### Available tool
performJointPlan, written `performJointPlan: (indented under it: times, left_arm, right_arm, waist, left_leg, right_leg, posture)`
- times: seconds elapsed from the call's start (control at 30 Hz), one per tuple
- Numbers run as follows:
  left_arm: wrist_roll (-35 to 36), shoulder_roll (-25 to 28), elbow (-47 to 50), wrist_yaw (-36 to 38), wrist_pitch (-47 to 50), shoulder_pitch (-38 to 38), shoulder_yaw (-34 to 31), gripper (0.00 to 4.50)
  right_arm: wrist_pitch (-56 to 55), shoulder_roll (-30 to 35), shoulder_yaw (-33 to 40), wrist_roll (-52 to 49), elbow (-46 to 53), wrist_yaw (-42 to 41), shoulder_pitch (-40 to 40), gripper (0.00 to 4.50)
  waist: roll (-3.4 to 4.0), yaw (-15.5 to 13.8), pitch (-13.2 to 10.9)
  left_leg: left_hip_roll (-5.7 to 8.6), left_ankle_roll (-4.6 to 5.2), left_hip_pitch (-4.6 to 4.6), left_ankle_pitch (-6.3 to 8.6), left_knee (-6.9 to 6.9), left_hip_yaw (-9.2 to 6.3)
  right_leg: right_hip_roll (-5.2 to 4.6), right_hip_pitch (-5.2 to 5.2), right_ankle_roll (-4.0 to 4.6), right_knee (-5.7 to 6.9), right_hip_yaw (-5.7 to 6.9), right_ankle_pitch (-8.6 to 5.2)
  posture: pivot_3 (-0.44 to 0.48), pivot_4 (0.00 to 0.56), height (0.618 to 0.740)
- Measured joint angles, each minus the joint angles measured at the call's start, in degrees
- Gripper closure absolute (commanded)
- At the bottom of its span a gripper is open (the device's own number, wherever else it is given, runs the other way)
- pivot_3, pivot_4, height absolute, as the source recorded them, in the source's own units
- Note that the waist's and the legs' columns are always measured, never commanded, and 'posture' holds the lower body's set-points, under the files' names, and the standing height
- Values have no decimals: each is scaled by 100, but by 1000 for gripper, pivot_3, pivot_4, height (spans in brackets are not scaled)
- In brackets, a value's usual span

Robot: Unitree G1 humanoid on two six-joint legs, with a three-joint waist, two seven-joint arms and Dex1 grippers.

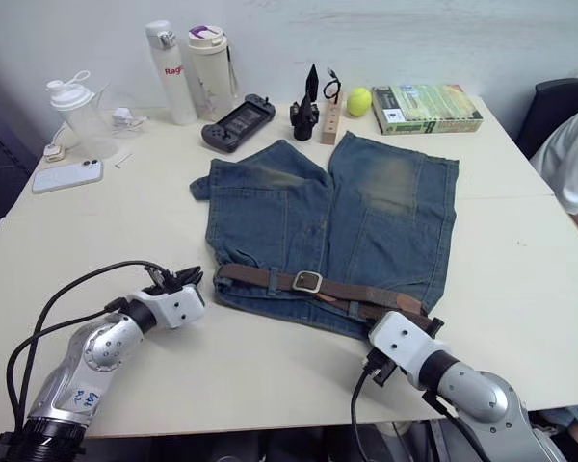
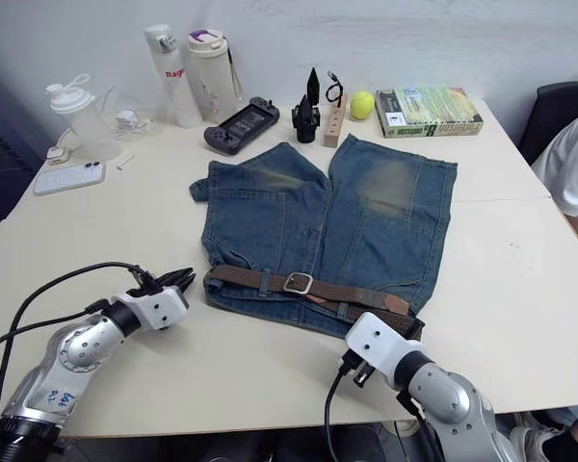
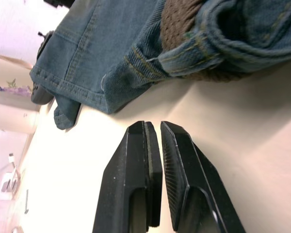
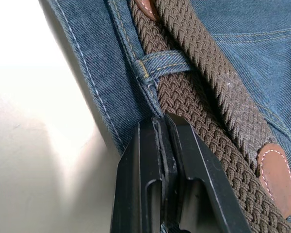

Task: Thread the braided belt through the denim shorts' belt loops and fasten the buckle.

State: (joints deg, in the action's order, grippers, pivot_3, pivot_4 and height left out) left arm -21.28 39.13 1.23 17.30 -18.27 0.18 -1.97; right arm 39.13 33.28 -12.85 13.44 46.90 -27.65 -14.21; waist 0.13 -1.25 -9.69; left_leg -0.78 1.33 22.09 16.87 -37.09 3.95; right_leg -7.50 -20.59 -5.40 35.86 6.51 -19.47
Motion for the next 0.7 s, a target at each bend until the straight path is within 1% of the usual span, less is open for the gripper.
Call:
performJointPlan:
  times: [0.13, 0.17, 0.27, 0.3, 0.33, 0.43, 0.5, 0.53, 0.6, 0.7]
  left_arm:
    - [375, 35, -6, 165, -429, 162, -43, 4035]
    - [520, 61, -3, 224, -625, 255, -60, 3783]
    - [1067, 44, 11, 418, -852, 349, -170, 2768]
    - [1337, 17, 37, 500, -799, 336, -241, 2322]
    - [1693, -1, 90, 650, -635, 307, -315, 1878]
    - [2876, 91, 478, 1424, 329, 294, -389, 556]
    - [3580, 299, 779, 1955, 1055, 283, -397, 556]
    - [3815, 376, 867, 2101, 1323, 256, -428, 556]
    - [4564, 598, 1138, 2499, 2196, 178, -583, 556]
    - [5172, 834, 1436, 2885, 2901, 115, -701, 477]
  right_arm:
    - [10, -2, -5, 2, 0, 12, 16, 4500]
    - [11, -2, -13, 2, -3, 14, 22, 4500]
    - [8, -2, -8, 3, -4, 20, 23, 4500]
    - [3, -2, 0, 3, -5, 21, 23, 4500]
    - [-9, -2, 10, 0, -5, 18, 26, 4500]
    - [-20, -2, 72, -100, -3, -55, 38, 4500]
    - [67, -2, 304, -382, 32, -252, 74, 4500]
    - [114, -1, 412, -506, 46, -343, 88, 4500]
    - [268, 16, 807, -927, 150, -629, 98, 4500]
    - [422, 104, 1315, -1420, 353, -976, 112, 3485]
  waist:
    - [-7, 5, 0]
    - [-14, 8, -3]
    - [-32, 8, -14]
    - [-36, 8, -15]
    - [-38, 3, -15]
    - [-41, 11, -17]
    - [-43, 16, -27]
    - [-39, 15, -31]
    - [-35, 6, -44]
    - [-37, 0, -55]
  left_leg:
    - [0, -3, 5, 2, -3, 3]
    - [0, -4, 6, 3, -3, 3]
    - [-2, -3, 8, 4, -3, -1]
    - [-3, -2, 8, 5, -4, -2]
    - [-3, -2, 8, 5, -5, -3]
    - [-3, -8, 8, 2, -6, -3]
    - [-3, -22, 12, -7, -4, -3]
    - [-3, -22, 13, -7, -4, -3]
    - [-2, -20, 17, -7, -6, -3]
    - [-1, -20, 19, -7, -7, -3]
  right_leg:
    - [-2, 1, -1, -11, 0, 0]
    - [-2, 1, -1, -13, 0, 0]
    - [-2, -1, 0, -11, 2, 0]
    - [-2, 0, 0, -11, 2, 1]
    - [-3, 1, 0, -11, 3, 1]
    - [-2, 1, 0, -13, 2, 0]
    - [0, -1, 0, -14, 3, 1]
    - [0, -1, 0, -14, 3, 0]
    - [1, -2, -1, -15, 5, 0]
    - [2, -1, -1, -18, 5, 0]
  posture:
    - [0, 150, 724]
    - [0, 150, 724]
    - [0, 150, 724]
    - [0, 150, 724]
    - [0, 150, 724]
    - [0, 150, 724]
    - [0, 150, 724]
    - [0, 150, 724]
    - [0, 150, 724]
    - [0, 150, 724]
